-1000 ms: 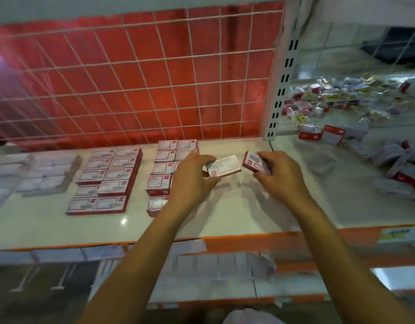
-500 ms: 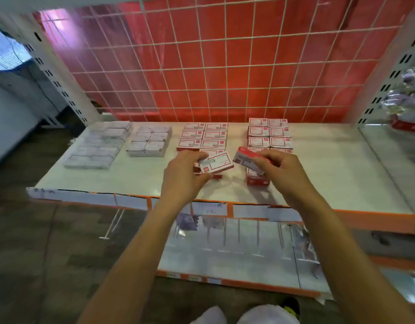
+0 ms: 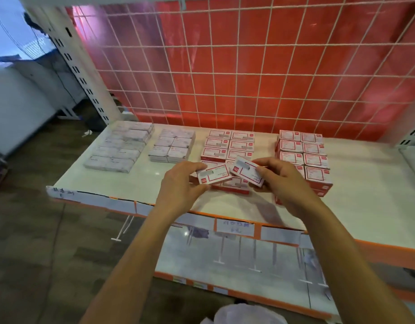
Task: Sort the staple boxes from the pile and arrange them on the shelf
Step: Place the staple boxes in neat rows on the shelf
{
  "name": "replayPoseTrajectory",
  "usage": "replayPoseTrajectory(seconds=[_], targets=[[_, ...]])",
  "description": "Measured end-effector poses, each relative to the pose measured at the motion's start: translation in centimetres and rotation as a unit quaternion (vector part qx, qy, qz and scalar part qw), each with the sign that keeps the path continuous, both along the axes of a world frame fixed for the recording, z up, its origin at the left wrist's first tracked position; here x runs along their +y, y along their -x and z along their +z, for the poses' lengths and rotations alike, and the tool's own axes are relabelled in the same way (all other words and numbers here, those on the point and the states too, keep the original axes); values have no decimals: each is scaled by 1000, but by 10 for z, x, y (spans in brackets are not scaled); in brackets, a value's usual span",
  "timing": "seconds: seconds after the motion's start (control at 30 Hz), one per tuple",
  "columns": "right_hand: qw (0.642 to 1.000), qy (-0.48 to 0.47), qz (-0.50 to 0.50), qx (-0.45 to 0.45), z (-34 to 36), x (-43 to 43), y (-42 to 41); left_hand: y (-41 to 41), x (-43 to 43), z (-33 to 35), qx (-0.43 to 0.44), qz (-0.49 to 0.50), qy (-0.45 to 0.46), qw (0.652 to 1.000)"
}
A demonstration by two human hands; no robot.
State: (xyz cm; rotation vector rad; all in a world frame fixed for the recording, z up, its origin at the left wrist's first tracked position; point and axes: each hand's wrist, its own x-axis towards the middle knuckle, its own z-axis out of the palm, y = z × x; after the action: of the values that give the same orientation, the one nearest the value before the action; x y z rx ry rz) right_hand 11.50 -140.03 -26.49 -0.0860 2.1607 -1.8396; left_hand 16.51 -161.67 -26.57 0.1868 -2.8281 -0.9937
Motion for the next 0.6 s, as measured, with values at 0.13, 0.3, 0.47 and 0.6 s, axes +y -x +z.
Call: replayPoseTrajectory(seconds=[0.13,0.3,0.47,0.6], targets=[[999,-10,44,-4,0,-11,14,14,-15,-1,1,3,3,1000],[992,-80,93,-7,-10,-19,21,25,-24,-12,-5,-7,13,1000],[980,-185,64,49,-12,-32,25,41,-31,-18,-19,-38,33,999],[980,-194,13,40,-12,-37,29,55,-42,-22,-31,-59,57,996]])
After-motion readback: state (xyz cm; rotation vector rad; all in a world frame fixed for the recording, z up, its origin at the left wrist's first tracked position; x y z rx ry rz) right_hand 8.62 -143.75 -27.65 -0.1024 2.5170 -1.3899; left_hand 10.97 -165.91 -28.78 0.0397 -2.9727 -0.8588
